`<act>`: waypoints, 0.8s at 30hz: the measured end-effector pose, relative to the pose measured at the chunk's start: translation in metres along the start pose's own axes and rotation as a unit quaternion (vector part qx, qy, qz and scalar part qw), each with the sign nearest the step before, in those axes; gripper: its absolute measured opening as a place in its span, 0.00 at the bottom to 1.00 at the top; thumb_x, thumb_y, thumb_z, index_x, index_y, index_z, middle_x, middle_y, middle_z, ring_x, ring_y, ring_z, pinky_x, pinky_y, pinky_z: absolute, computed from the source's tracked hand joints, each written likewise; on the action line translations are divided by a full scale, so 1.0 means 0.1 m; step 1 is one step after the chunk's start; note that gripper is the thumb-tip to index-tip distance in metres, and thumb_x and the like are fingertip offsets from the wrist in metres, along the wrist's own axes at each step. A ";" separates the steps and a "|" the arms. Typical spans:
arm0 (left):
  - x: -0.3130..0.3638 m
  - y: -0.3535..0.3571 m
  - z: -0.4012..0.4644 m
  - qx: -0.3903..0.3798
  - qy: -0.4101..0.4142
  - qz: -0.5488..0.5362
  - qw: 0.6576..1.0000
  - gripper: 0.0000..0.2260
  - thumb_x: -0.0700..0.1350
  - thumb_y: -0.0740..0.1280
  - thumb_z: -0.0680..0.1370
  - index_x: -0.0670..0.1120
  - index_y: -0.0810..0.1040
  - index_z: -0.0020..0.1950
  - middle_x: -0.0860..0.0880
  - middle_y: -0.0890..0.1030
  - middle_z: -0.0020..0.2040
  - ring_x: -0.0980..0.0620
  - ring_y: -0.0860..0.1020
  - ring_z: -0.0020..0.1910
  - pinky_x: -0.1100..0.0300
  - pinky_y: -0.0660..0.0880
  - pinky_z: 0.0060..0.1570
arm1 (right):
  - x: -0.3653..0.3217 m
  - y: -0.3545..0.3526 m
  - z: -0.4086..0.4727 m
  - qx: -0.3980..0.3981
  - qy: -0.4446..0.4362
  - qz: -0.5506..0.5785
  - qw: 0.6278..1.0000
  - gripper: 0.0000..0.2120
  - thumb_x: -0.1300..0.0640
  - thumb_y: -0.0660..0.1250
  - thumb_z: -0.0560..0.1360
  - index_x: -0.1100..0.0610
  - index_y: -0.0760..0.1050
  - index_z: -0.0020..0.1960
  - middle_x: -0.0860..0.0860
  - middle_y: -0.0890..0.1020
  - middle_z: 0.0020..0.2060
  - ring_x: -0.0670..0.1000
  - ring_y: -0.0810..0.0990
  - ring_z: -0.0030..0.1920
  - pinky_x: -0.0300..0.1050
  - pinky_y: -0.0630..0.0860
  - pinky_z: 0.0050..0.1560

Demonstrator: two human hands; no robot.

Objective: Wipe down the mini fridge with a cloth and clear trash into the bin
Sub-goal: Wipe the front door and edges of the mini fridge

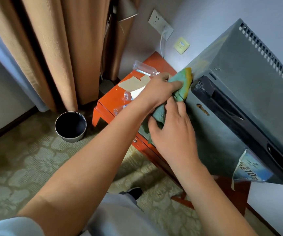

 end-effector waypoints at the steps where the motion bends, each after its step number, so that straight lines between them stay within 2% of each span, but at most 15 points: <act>1: -0.10 -0.01 0.04 0.001 -0.012 0.004 1.000 0.12 0.52 0.72 0.71 0.44 0.79 0.45 0.49 0.83 0.38 0.51 0.81 0.37 0.54 0.78 0.44 | 0.03 0.07 0.02 -0.008 0.004 -0.001 1.000 0.34 0.45 0.66 0.78 0.57 0.61 0.79 0.52 0.70 0.66 0.51 0.75 0.63 0.42 0.74 0.55; 3: -0.34 -0.07 0.11 -0.002 -0.046 0.005 0.999 0.08 0.51 0.72 0.71 0.48 0.77 0.39 0.58 0.79 0.29 0.60 0.78 0.29 0.65 0.75 0.34 | 0.05 0.27 0.06 -0.035 0.013 -0.010 0.999 0.34 0.44 0.65 0.78 0.57 0.61 0.78 0.53 0.71 0.66 0.52 0.76 0.62 0.39 0.72 0.50; 5: -0.61 -0.12 0.17 -0.008 -0.091 0.023 0.996 0.09 0.51 0.73 0.71 0.49 0.76 0.38 0.58 0.77 0.26 0.61 0.76 0.28 0.66 0.70 0.28 | 0.07 0.54 0.12 -0.079 0.027 -0.021 0.996 0.34 0.44 0.64 0.78 0.58 0.61 0.78 0.54 0.71 0.66 0.54 0.76 0.62 0.40 0.70 0.48; 7: -0.86 -0.19 0.21 -0.027 -0.143 0.062 0.987 0.09 0.51 0.72 0.70 0.47 0.78 0.41 0.54 0.79 0.33 0.56 0.77 0.32 0.63 0.70 0.29 | 0.08 0.83 0.19 -0.141 0.042 -0.019 0.989 0.33 0.45 0.65 0.78 0.59 0.61 0.78 0.55 0.70 0.67 0.56 0.76 0.63 0.42 0.69 0.48; 9: -1.03 -0.23 0.21 -0.051 -0.192 0.072 0.977 0.12 0.49 0.72 0.71 0.43 0.81 0.49 0.47 0.81 0.41 0.51 0.78 0.37 0.59 0.77 0.36 | 0.10 1.06 0.27 -0.213 0.066 -0.013 0.975 0.34 0.46 0.64 0.79 0.59 0.59 0.79 0.56 0.69 0.69 0.58 0.74 0.65 0.47 0.73 0.53; 11: -1.07 -0.26 0.23 -0.064 -0.191 0.084 0.976 0.14 0.49 0.72 0.72 0.42 0.81 0.53 0.44 0.82 0.47 0.49 0.78 0.41 0.55 0.78 0.42 | 0.06 1.14 0.30 -0.250 0.082 -0.013 0.965 0.34 0.46 0.65 0.79 0.60 0.57 0.79 0.57 0.68 0.69 0.58 0.74 0.65 0.50 0.74 0.56; 12: -1.05 -0.26 0.25 -0.065 -0.174 0.085 0.979 0.13 0.49 0.72 0.72 0.43 0.80 0.52 0.46 0.82 0.46 0.50 0.78 0.41 0.59 0.77 0.38 | 0.03 1.12 0.30 -0.249 0.083 -0.013 0.965 0.34 0.46 0.65 0.79 0.60 0.57 0.78 0.57 0.68 0.68 0.58 0.74 0.64 0.50 0.75 0.55; 15: -0.85 -0.19 0.27 -0.078 -0.137 0.012 0.987 0.08 0.52 0.73 0.72 0.48 0.80 0.43 0.55 0.81 0.32 0.59 0.78 0.30 0.71 0.70 0.26 | -0.10 0.80 0.17 -0.177 0.052 -0.013 0.983 0.39 0.43 0.65 0.78 0.61 0.54 0.80 0.56 0.66 0.67 0.54 0.73 0.64 0.45 0.75 0.56; 16: -0.76 -0.14 0.28 -0.092 -0.126 -0.020 0.988 0.09 0.52 0.73 0.71 0.48 0.80 0.42 0.56 0.82 0.32 0.60 0.80 0.30 0.71 0.72 0.28 | -0.14 0.65 0.10 -0.143 0.037 -0.018 0.989 0.41 0.41 0.65 0.78 0.61 0.52 0.80 0.55 0.66 0.68 0.53 0.72 0.65 0.42 0.74 0.58; 18: -0.60 -0.05 0.29 -0.124 -0.109 -0.063 0.984 0.10 0.52 0.75 0.69 0.47 0.80 0.42 0.50 0.85 0.38 0.53 0.84 0.38 0.61 0.80 0.39 | -0.17 0.44 0.03 -0.096 0.023 -0.024 0.995 0.43 0.38 0.63 0.77 0.60 0.50 0.81 0.53 0.64 0.69 0.52 0.71 0.68 0.38 0.70 0.60; 19: -0.54 -0.02 0.30 -0.136 -0.101 -0.062 0.984 0.10 0.52 0.75 0.69 0.47 0.80 0.41 0.48 0.85 0.39 0.50 0.84 0.39 0.57 0.80 0.41 | -0.16 0.41 0.04 -0.092 0.025 -0.019 0.995 0.43 0.38 0.62 0.77 0.60 0.50 0.81 0.53 0.64 0.69 0.51 0.71 0.68 0.37 0.67 0.60; 21: -0.57 -0.02 0.34 -0.129 -0.105 -0.053 0.985 0.09 0.51 0.75 0.70 0.48 0.79 0.41 0.50 0.83 0.37 0.53 0.83 0.36 0.59 0.79 0.40 | -0.11 0.50 0.12 -0.113 0.039 -0.002 0.993 0.42 0.40 0.64 0.78 0.60 0.51 0.81 0.52 0.65 0.68 0.50 0.72 0.67 0.36 0.67 0.59; 22: -0.64 -0.05 0.36 -0.119 -0.110 -0.043 0.986 0.08 0.50 0.74 0.71 0.47 0.79 0.40 0.53 0.83 0.34 0.58 0.81 0.33 0.64 0.79 0.36 | -0.09 0.61 0.17 -0.131 0.047 0.005 0.990 0.41 0.42 0.65 0.78 0.59 0.52 0.81 0.53 0.66 0.68 0.51 0.72 0.66 0.38 0.69 0.59; 24: -0.89 -0.13 0.40 -0.100 -0.124 -0.008 0.987 0.06 0.48 0.73 0.74 0.48 0.78 0.41 0.57 0.80 0.30 0.67 0.76 0.26 0.73 0.70 0.26 | -0.04 0.88 0.26 -0.168 0.063 0.008 0.984 0.38 0.44 0.66 0.78 0.59 0.54 0.80 0.53 0.68 0.67 0.52 0.74 0.64 0.43 0.72 0.57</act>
Point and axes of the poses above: each hand's wrist, its own z-axis towards the middle knuckle, its own y-axis out of the palm, x = y × z, the point moved 6 cm from there along z, towards the middle knuckle
